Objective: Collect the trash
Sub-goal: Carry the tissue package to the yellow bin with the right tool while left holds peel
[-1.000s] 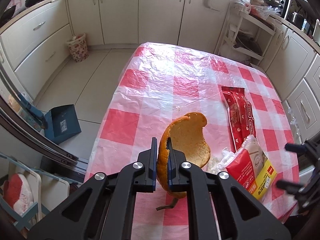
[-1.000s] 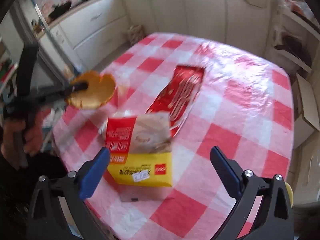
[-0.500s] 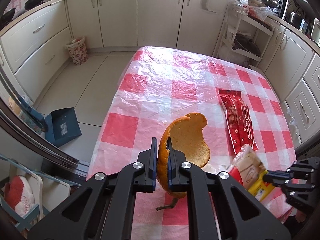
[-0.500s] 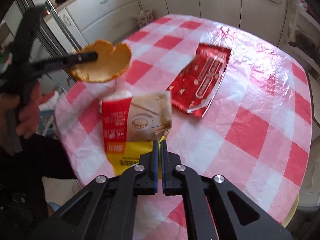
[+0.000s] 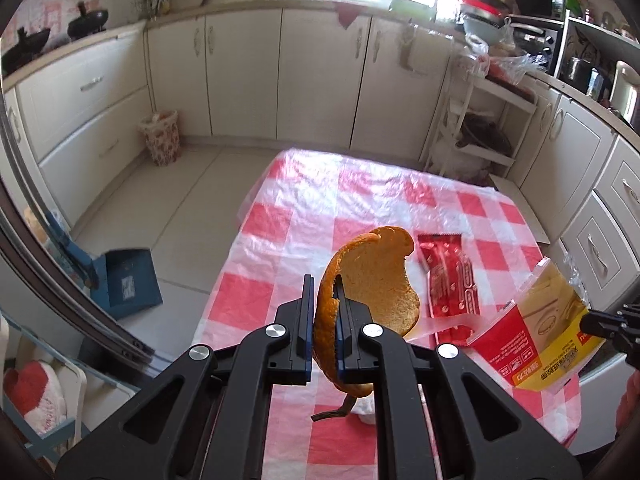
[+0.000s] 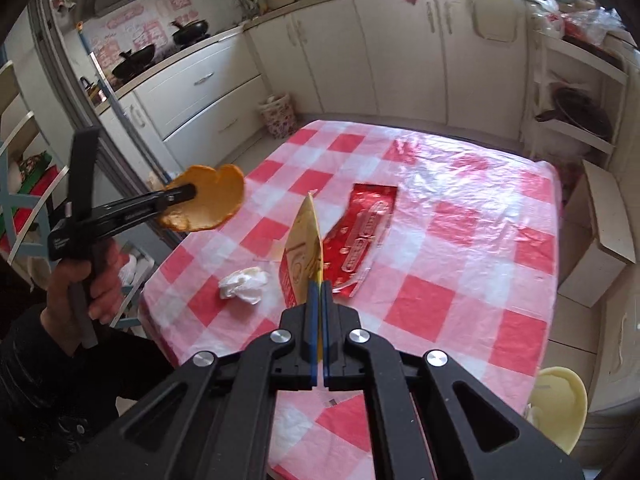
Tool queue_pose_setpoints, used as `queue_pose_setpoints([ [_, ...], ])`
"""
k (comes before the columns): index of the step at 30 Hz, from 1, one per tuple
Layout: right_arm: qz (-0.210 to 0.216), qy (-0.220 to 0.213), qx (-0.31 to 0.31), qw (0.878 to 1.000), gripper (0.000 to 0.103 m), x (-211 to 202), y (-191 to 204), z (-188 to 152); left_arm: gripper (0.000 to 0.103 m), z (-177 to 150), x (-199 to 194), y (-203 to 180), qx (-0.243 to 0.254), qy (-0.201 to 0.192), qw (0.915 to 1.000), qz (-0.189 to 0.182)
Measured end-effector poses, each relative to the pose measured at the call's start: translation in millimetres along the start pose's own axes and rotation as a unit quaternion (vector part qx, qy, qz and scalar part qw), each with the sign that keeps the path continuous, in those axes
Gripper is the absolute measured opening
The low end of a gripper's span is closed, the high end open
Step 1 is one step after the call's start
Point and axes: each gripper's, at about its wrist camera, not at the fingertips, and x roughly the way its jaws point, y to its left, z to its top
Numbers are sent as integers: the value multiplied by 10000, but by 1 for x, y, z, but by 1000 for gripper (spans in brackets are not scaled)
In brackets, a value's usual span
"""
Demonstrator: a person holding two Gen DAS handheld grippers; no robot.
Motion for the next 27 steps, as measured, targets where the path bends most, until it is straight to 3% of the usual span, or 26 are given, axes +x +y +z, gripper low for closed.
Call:
queue_pose_setpoints([
  [18, -552, -656, 794, 9932, 2, -64, -71, -19, 8, 2, -20, -79, 550, -518, 9970, -160],
  [22, -999, -778, 1085, 9860, 2, -84, -105, -31, 8, 1, -21, -109, 701, -569, 9952, -379],
  [27, -1745, -727, 1659, 9679, 2, -103, -161, -59, 8, -2, -23, -155, 921, -578, 9912, -757],
])
